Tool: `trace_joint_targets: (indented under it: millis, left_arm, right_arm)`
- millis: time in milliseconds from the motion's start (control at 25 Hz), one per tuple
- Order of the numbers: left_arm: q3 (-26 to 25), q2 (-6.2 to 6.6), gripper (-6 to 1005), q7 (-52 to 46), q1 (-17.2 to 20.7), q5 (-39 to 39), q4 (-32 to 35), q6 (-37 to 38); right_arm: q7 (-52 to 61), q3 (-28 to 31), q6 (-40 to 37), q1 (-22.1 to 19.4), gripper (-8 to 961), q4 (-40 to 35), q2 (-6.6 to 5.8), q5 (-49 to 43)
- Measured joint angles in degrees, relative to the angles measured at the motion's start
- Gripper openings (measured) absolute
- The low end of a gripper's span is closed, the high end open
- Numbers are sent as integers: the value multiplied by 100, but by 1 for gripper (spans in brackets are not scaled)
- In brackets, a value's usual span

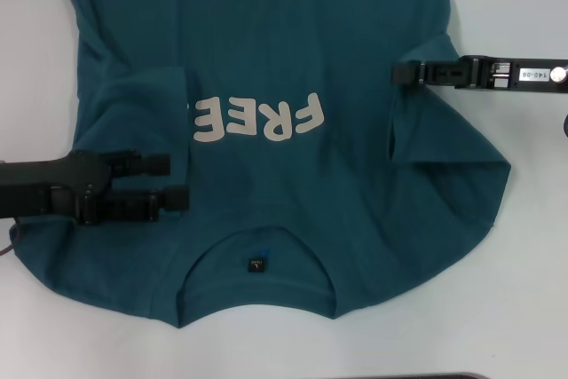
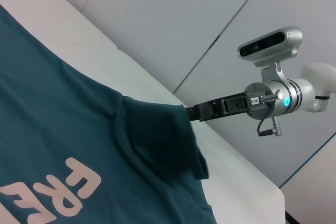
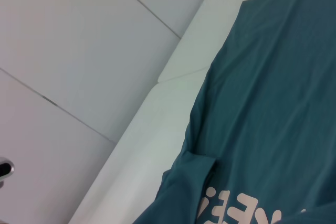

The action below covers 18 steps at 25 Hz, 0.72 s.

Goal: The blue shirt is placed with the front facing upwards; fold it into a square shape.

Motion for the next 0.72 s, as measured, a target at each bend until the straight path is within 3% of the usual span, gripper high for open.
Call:
trace_joint_targets:
  millis: [480,720]
  left_arm:
    - [0,-22,896,25,-14,46,2,-4]
    - [0,-26,897,48,-26,46,34,-9]
  right_arm:
    - [23,-13,395,66,610,15,75,31]
    - [23,-85,815,219,627,73,147,34]
